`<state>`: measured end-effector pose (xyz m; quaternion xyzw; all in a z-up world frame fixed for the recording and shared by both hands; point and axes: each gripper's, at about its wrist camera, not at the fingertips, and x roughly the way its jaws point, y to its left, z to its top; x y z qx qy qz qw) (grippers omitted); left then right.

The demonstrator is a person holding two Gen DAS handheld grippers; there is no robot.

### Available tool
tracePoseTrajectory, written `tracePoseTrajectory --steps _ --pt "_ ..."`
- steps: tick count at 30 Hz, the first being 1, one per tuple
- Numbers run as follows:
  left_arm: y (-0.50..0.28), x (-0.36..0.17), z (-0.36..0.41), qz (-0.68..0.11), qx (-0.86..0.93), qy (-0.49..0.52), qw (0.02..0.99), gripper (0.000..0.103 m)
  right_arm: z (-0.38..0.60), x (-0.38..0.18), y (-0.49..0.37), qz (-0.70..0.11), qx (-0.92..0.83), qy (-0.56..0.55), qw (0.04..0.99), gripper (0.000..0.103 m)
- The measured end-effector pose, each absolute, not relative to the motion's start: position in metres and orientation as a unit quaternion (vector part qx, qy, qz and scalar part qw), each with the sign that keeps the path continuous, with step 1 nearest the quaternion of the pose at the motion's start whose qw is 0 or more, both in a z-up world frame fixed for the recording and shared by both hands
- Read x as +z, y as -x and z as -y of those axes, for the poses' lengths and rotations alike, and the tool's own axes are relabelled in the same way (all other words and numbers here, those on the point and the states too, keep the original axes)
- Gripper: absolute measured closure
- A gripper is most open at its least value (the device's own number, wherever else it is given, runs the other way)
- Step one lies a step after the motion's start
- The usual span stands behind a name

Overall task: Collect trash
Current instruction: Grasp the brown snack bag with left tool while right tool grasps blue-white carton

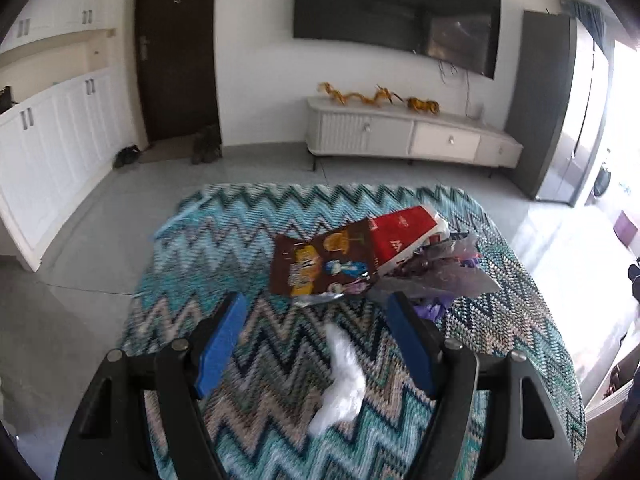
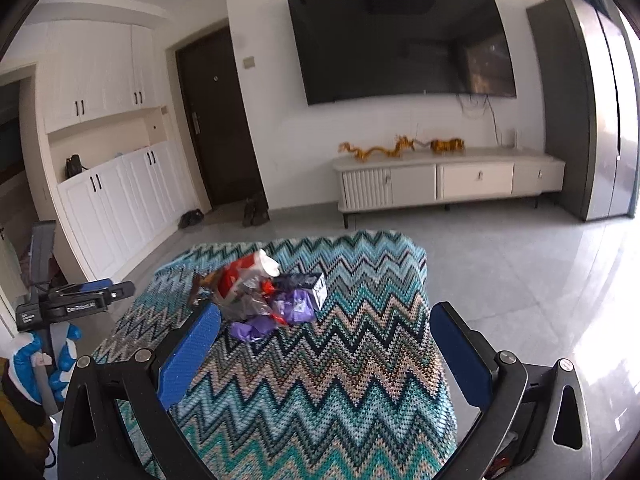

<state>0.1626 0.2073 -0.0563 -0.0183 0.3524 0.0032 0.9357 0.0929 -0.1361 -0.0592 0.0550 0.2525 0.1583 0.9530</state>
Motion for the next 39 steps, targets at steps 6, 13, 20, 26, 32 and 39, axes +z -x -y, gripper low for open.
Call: tracePoseTrajectory --steps 6,13,20,26,32,39 --pt "-0.218 -0.079 -0.199 -0.384 -0.028 0.018 0.923 0.030 0.132 -0.086 -0.132 -0.278 0.165 -0.062 0.944 0.000" --pt "-0.259 -0.110 -0.192 -0.417 -0.043 0.001 0.908 0.027 0.120 -0.108 -0.168 -0.304 0.177 -0.063 0.934 0.000" --pt "-0.276 -0.136 -0.209 -0.447 -0.044 0.033 0.893 0.027 0.102 -0.121 -0.200 -0.322 0.197 -0.061 0.924 0.000" --pt "-0.275 -0.144 -0.236 -0.456 -0.054 0.091 0.884 0.030 0.094 -0.134 -0.241 -0.350 0.215 -0.108 0.905 0.006" --pt "-0.271 -0.148 -0.254 -0.457 -0.057 0.119 0.880 0.054 0.086 -0.152 -0.281 -0.380 0.226 -0.135 0.886 0.016" --pt "-0.269 -0.149 -0.257 -0.452 -0.062 0.124 0.881 0.068 0.063 -0.162 -0.318 -0.399 0.269 -0.125 0.867 0.016"
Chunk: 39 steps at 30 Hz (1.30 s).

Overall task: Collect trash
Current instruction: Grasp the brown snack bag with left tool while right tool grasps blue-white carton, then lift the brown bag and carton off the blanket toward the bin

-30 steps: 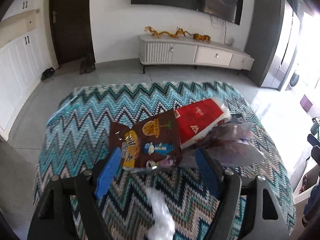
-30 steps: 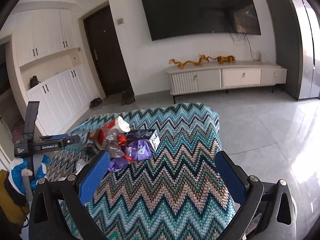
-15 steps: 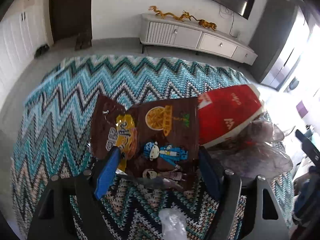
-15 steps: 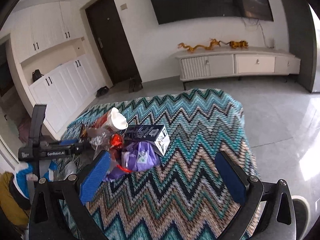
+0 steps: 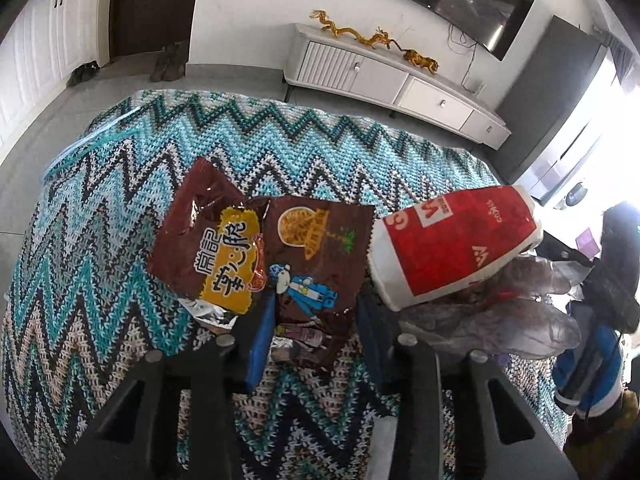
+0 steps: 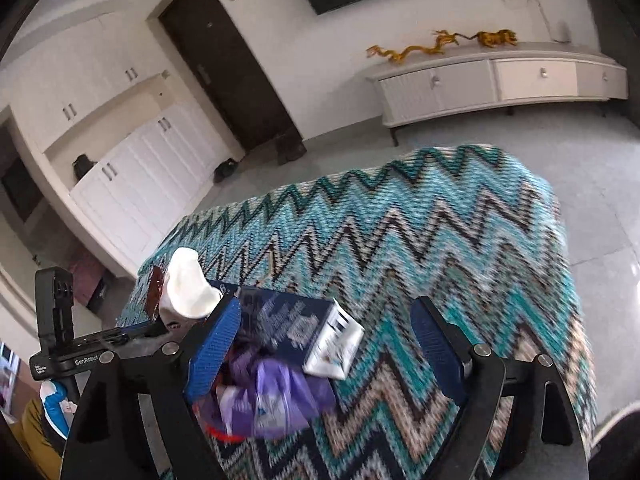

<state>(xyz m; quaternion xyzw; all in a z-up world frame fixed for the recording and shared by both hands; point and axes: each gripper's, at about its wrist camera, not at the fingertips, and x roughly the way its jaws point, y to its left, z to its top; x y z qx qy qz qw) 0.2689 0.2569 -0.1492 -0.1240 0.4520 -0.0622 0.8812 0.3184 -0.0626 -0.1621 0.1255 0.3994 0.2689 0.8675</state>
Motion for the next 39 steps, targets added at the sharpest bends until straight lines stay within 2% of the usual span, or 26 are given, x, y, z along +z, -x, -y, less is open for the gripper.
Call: tracePoseTrajectory --steps 2,3,6,9,10,11,13,19,39 --pt "-0.267 -0.149 -0.259 -0.451 -0.063 0.126 0.882 0.072 0.056 -0.168 -0.326 -0.410 0.280 -0.124 0.859 0.016" --pt "-0.265 -0.150 -0.260 -0.450 -0.062 0.127 0.882 0.077 0.052 -0.171 -0.329 -0.416 0.287 -0.124 0.854 0.016" --pt "-0.259 -0.148 -0.266 -0.446 -0.061 0.133 0.883 0.080 0.043 -0.181 -0.332 -0.435 0.295 -0.121 0.842 0.016" --pt "-0.252 -0.146 -0.270 -0.443 -0.060 0.132 0.885 0.086 0.041 -0.187 -0.327 -0.439 0.301 -0.127 0.837 0.021" --pt "-0.249 -0.145 -0.271 -0.442 -0.059 0.131 0.885 0.087 0.043 -0.188 -0.325 -0.436 0.302 -0.131 0.837 0.025" --pt "-0.246 -0.143 -0.272 -0.440 -0.058 0.132 0.886 0.087 0.046 -0.187 -0.323 -0.434 0.308 -0.143 0.835 0.033" --pt "-0.241 -0.140 -0.274 -0.437 -0.057 0.134 0.888 0.089 0.051 -0.187 -0.320 -0.430 0.309 -0.153 0.834 0.033" --pt "-0.223 -0.128 -0.281 -0.425 -0.055 0.136 0.893 0.090 0.063 -0.177 -0.296 -0.404 0.303 -0.148 0.850 0.034" --pt "-0.126 -0.044 -0.282 -0.349 -0.068 0.142 0.924 0.092 0.109 -0.065 -0.175 -0.292 0.285 -0.149 0.901 0.034"
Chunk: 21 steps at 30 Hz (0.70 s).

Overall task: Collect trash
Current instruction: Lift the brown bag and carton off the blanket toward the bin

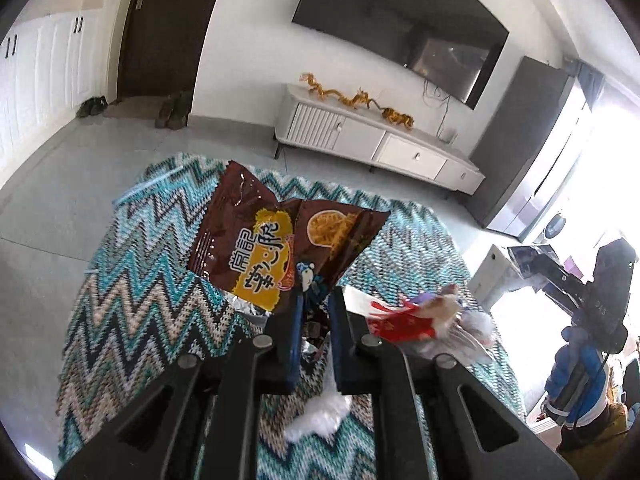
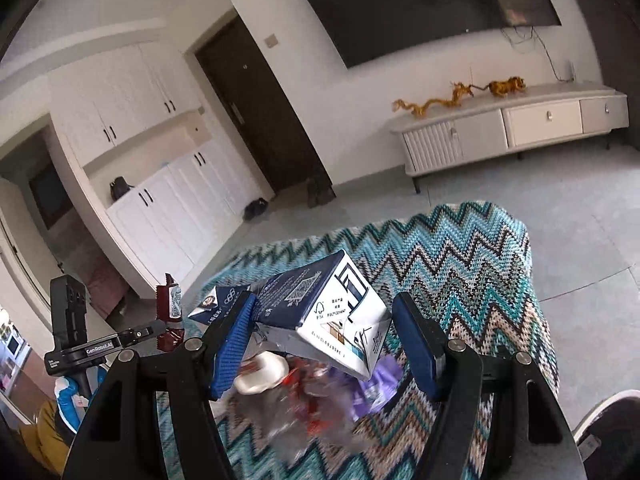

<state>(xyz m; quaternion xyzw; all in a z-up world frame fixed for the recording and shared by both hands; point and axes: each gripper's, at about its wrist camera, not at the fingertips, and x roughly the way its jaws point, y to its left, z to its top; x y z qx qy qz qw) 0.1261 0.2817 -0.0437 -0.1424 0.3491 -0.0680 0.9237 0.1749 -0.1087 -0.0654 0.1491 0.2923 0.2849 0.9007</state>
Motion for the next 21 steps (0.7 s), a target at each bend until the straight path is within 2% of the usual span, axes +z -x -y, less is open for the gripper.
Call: tracePoseTrajectory --steps 13,21 --pt "-0.046 0.026 -0.242 -0.284 -0.091 0.112 0.948 0.093 0.145 -0.015 -0.092 -0.229 0.289 -0.163 0.915 0.034" --pt "-0.028 0.053 -0.177 -0.270 -0.142 0.079 0.949 0.093 0.190 -0.001 -0.054 -0.189 0.272 -0.186 0.925 0.034"
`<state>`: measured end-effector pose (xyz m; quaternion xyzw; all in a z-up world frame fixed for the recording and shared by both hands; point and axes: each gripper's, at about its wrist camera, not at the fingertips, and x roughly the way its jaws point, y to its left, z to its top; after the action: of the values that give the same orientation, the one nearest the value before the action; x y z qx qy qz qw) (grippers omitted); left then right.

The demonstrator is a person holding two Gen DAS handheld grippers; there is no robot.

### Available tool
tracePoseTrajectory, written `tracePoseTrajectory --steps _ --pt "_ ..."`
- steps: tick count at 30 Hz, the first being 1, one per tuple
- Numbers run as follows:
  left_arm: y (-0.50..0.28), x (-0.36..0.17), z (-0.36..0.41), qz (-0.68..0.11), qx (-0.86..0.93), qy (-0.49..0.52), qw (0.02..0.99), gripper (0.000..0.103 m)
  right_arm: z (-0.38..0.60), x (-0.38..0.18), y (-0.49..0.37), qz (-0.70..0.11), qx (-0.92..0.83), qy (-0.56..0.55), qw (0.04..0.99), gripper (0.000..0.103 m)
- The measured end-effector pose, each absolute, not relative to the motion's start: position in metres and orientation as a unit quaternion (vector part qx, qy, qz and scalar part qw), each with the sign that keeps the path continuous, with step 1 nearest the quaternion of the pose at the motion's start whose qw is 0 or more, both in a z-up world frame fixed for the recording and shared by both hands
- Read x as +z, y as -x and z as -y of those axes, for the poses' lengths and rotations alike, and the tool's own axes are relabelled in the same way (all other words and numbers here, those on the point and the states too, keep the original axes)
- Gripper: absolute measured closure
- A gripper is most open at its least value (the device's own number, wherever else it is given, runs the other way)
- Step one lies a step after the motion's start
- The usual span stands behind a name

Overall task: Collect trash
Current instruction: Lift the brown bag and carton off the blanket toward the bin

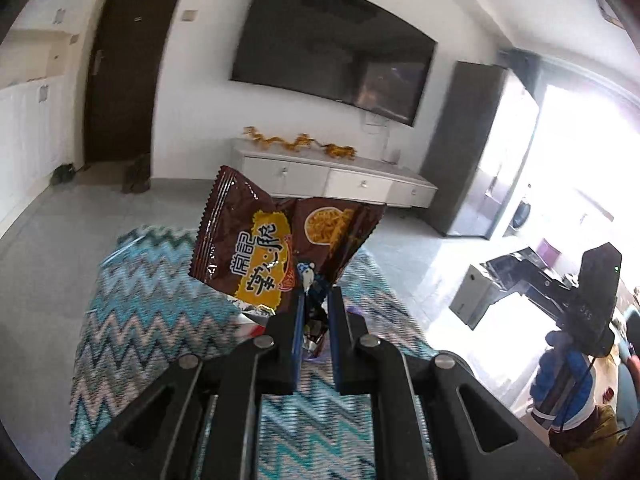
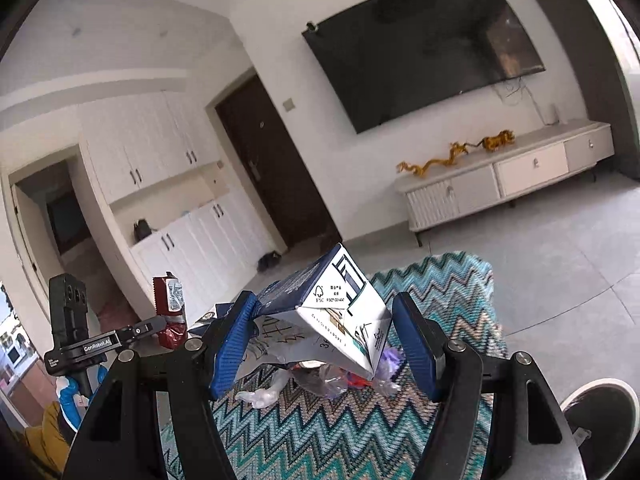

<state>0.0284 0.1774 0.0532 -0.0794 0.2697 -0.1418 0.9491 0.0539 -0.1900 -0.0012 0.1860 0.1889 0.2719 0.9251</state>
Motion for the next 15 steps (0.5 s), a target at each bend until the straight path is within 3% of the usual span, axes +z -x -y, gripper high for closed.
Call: tracePoseTrajectory --steps 15 --pt "-0.073 0.038 0.067 -0.316 -0.312 -0.022 0.896 0.092 0.370 -0.051 -0.003 -0.178 0.086 -0.245 0.949 0.034"
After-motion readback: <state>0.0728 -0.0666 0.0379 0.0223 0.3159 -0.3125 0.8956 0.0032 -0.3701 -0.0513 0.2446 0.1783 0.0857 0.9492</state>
